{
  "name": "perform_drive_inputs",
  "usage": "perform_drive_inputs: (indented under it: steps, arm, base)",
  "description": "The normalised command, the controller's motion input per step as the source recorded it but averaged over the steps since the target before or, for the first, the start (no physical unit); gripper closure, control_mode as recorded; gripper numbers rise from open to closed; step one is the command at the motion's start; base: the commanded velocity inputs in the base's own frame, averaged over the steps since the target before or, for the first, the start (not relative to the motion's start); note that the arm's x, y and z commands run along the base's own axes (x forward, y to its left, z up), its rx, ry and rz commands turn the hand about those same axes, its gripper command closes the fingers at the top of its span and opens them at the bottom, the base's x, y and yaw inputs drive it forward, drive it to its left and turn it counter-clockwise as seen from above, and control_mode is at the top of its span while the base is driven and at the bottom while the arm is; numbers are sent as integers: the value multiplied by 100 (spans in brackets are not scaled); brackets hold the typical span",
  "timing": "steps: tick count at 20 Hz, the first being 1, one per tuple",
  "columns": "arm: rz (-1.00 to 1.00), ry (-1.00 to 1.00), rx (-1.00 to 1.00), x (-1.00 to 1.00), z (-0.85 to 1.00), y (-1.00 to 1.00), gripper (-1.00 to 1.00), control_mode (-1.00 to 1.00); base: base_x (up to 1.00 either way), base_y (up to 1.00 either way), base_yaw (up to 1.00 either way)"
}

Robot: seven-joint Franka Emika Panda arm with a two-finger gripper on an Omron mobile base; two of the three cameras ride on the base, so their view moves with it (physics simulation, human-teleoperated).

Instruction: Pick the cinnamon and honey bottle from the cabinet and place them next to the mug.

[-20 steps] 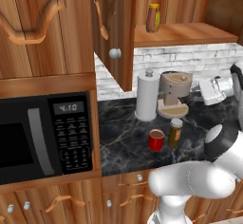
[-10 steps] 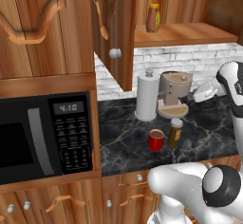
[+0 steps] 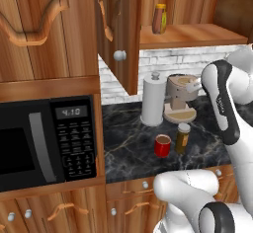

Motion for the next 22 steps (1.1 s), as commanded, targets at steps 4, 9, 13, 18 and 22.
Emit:
perform_drive_inputs:
  steps: [4,9,13,18,22]
  arm:
    - [-9,-12,-2,-34,87,1,-100,-100]
    - [-2,-21,0,-21,94,4,-100,-100]
    - [-6,-7,0,-1,89,6,-100,-100]
    - [-4,-7,0,30,10,24,-100,-100]
    - [-4,-15,3,36,9,18,-100,-100]
  base:
    - [0,0,0]
    - [0,0,0]
    - [0,0,0]
    - [0,0,0]
    - [0,0,0]
